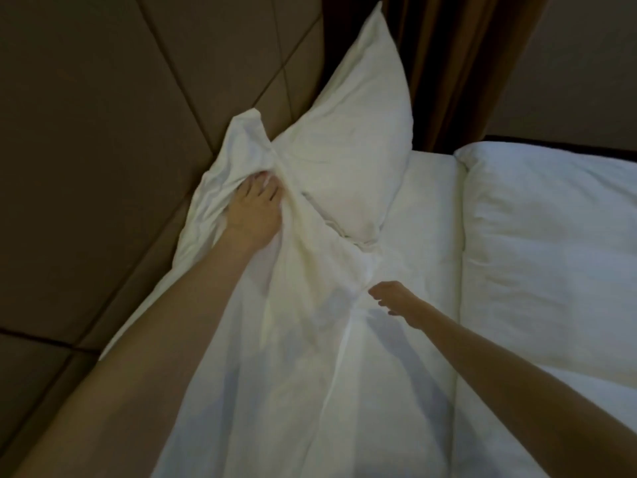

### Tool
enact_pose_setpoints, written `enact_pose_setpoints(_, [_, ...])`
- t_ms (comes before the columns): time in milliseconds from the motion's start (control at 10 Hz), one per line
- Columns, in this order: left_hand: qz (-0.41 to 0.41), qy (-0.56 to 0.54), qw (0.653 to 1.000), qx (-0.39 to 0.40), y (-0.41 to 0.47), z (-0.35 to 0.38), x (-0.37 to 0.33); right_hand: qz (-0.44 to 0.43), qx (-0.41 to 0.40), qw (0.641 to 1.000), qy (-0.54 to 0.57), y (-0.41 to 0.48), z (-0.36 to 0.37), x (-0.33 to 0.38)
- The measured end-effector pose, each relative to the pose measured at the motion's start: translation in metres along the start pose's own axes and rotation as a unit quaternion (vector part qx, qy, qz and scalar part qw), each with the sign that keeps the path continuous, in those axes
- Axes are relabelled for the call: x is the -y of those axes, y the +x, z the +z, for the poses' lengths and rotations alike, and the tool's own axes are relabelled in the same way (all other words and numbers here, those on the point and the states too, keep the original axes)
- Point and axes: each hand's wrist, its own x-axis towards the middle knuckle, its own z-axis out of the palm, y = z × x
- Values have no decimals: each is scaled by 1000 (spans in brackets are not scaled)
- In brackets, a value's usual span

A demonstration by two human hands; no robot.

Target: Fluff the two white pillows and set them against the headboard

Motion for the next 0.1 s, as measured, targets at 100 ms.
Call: enact_pose_setpoints(100, [30, 25, 998, 48, -4, -7, -25, -12, -19, 999, 38, -19, -22, 2])
